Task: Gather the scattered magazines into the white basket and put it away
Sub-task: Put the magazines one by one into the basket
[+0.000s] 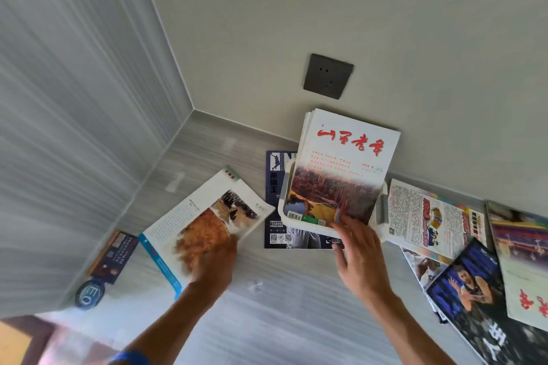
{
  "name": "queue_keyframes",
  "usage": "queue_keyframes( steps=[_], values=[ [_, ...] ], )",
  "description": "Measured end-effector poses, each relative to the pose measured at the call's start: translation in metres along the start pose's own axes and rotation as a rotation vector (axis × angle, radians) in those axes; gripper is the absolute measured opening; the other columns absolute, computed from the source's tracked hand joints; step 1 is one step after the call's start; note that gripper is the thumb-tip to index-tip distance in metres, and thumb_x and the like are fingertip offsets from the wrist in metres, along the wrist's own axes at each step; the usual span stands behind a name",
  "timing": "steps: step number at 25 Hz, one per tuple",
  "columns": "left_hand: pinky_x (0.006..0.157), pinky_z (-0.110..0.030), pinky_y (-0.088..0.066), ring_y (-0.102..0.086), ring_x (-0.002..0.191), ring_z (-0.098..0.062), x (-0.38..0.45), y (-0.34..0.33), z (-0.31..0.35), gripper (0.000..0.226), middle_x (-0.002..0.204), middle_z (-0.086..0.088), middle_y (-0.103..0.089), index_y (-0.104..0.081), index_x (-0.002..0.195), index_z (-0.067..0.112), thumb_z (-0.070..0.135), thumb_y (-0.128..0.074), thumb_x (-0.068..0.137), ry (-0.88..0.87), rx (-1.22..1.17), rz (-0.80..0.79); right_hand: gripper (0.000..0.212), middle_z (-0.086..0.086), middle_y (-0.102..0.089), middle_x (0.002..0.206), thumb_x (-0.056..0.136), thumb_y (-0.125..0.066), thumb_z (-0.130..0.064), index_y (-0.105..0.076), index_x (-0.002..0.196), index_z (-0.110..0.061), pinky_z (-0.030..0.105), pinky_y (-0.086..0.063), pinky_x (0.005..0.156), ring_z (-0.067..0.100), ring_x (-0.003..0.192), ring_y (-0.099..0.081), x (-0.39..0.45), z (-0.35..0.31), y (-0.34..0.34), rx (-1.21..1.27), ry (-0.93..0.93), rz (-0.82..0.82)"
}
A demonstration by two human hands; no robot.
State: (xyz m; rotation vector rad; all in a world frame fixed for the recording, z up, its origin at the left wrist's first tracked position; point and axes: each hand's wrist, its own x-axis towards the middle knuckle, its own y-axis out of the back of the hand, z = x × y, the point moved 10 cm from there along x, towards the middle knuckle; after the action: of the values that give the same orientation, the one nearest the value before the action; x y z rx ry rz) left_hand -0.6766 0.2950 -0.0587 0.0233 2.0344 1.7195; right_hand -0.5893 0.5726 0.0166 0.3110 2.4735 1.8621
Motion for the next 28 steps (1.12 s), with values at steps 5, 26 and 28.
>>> queue_keyframes(
  steps=[5, 26, 28],
  values=[
    [0.063, -0.033, -0.05, -0.067, 0.07, -0.034, -0.005, 0.031, -0.069, 0.02, 0.072, -0.018, -0.071, -0.077, 0.075, 0.014, 0.011, -0.058, 0.069, 0.385, -0.941, -0.008, 0.044, 0.004, -0.06, 0.132, 0.082, -0.061, -0.004, -0.061, 0.125, -0.016, 0.039, -0.046, 0.098, 0.024, 0.12, -0.058, -0.034, -0.039, 0.011, 0.251, 0.042, 0.067],
    [0.065, -0.024, -0.055, -0.069, 0.073, -0.01, 0.074, 0.221, 0.102, 0.027, 0.094, 0.001, -0.077, -0.073, 0.09, 0.031, 0.006, -0.066, 0.087, -0.097, -1.429, 0.18, 0.013, -0.01, -0.067, 0.066, 0.097, -0.053, -0.013, -0.064, 0.102, -0.018, 0.029, -0.054, 0.053, 0.009, 0.052, -0.057, 0.081, 0.098, 0.138, 0.978, -0.589, 0.262],
    [0.06, -0.019, -0.049, -0.066, 0.073, -0.009, 0.089, 0.198, 0.101, 0.018, 0.097, 0.001, -0.074, -0.069, 0.102, 0.024, 0.015, -0.068, 0.086, -0.021, -1.273, 0.147, 0.026, -0.001, -0.069, 0.09, 0.096, -0.053, -0.012, -0.054, 0.122, -0.012, 0.042, -0.058, 0.071, 0.021, 0.072, -0.067, 0.092, 0.1, 0.11, 0.92, -0.644, 0.116]
  ],
)
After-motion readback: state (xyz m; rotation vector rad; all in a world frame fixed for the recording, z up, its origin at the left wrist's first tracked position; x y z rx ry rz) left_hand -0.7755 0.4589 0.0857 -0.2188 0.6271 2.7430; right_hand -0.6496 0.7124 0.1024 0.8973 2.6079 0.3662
